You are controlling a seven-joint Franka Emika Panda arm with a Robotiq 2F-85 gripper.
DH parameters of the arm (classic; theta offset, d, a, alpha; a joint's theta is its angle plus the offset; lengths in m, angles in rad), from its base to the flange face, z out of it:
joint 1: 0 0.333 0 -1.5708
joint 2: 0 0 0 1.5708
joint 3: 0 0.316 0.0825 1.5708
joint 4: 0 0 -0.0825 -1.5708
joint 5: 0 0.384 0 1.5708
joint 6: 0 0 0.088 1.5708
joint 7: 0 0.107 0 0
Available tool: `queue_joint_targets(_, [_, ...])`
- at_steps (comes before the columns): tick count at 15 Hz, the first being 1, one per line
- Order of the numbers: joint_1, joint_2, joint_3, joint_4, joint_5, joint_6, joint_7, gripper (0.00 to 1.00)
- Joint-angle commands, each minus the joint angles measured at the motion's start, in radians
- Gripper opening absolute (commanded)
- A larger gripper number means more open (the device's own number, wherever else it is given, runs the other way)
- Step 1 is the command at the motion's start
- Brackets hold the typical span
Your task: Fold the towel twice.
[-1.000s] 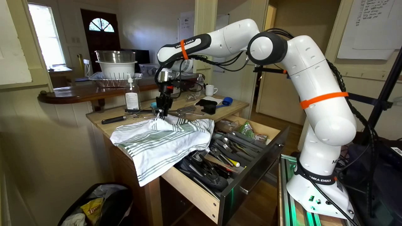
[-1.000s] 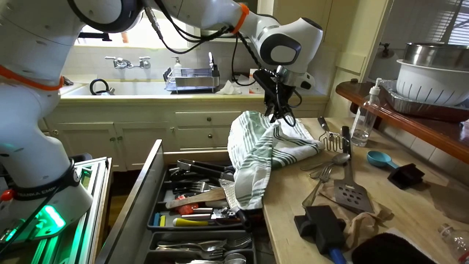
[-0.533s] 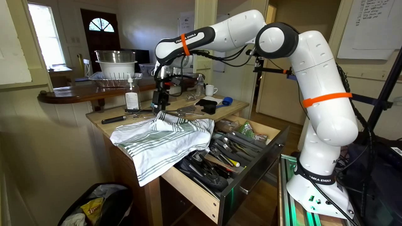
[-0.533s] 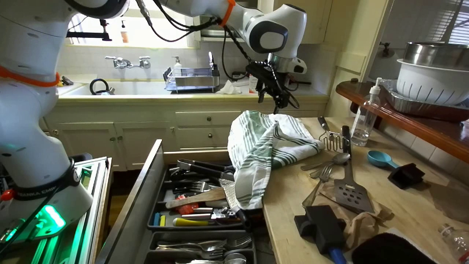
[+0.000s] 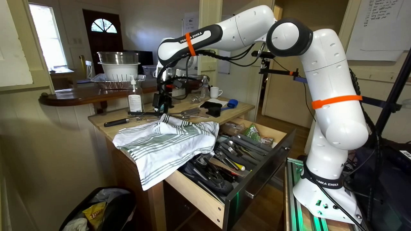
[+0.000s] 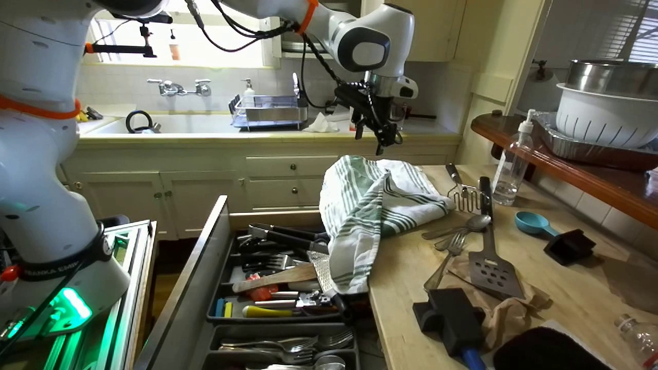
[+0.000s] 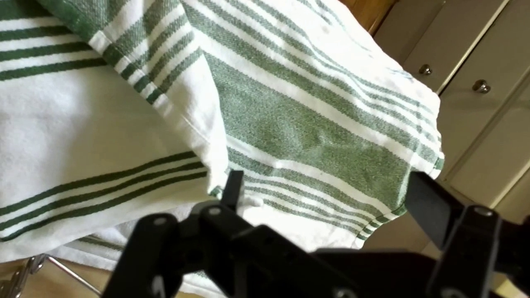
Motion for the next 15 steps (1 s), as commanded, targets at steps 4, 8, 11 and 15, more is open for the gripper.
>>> queue_joint_targets(4, [0.047, 0.026, -0.02, 0.057, -0.055, -0.027, 0.092, 1.0])
queue_joint_targets(8, [0.188, 0.082, -0.049, 0.163, -0.263, -0.095, 0.341, 1.0])
queue_joint_targets(11, [0.291, 0.159, -0.055, 0.268, -0.385, -0.187, 0.477, 1.0])
queue_joint_targets(15, [0.369, 0.294, -0.063, 0.444, -0.452, -0.246, 0.573, 1.0])
